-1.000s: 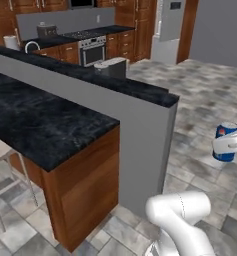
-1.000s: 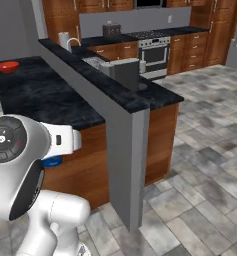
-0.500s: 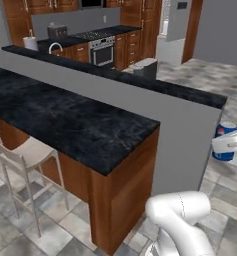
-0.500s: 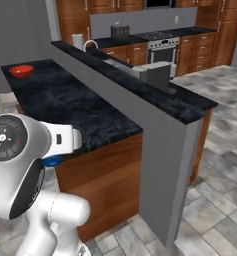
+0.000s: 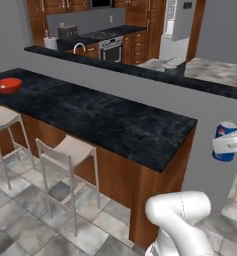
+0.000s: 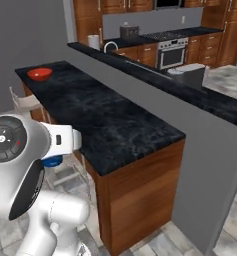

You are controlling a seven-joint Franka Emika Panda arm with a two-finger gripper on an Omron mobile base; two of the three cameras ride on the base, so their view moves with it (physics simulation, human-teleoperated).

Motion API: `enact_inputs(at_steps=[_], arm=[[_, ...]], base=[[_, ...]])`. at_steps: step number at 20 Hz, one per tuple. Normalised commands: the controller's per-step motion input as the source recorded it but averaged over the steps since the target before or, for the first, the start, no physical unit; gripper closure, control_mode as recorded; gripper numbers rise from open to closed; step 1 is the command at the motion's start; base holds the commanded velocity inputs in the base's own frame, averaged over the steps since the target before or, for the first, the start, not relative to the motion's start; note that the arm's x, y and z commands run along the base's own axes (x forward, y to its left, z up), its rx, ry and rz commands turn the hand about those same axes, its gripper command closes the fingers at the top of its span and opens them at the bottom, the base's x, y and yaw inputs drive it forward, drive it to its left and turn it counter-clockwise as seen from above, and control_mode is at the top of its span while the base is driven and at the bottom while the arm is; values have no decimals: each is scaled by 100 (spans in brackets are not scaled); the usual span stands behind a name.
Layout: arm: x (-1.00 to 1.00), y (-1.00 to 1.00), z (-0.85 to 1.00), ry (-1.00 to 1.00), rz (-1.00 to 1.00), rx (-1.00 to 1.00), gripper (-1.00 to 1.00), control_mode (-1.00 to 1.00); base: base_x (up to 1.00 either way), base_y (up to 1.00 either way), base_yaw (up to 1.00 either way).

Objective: Open the fridge, grab two sodas, and place both sodas inside the bowl with ice on the dining counter.

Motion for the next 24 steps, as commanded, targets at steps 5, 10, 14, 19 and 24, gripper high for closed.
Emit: enact_inputs(at_steps=[5, 10, 14, 19, 24], arm=[[0, 0, 0, 0, 0, 0, 100, 100], [0, 0, 0, 0, 0, 0, 100, 100], [0, 0, 0, 0, 0, 0, 100, 100], [0, 0, 0, 0, 0, 0, 100, 100], [0, 0, 0, 0, 0, 0, 100, 100]], base=[[33, 100, -17], [36, 100, -18], [38, 100, -16], [43, 100, -15], [45, 100, -17]])
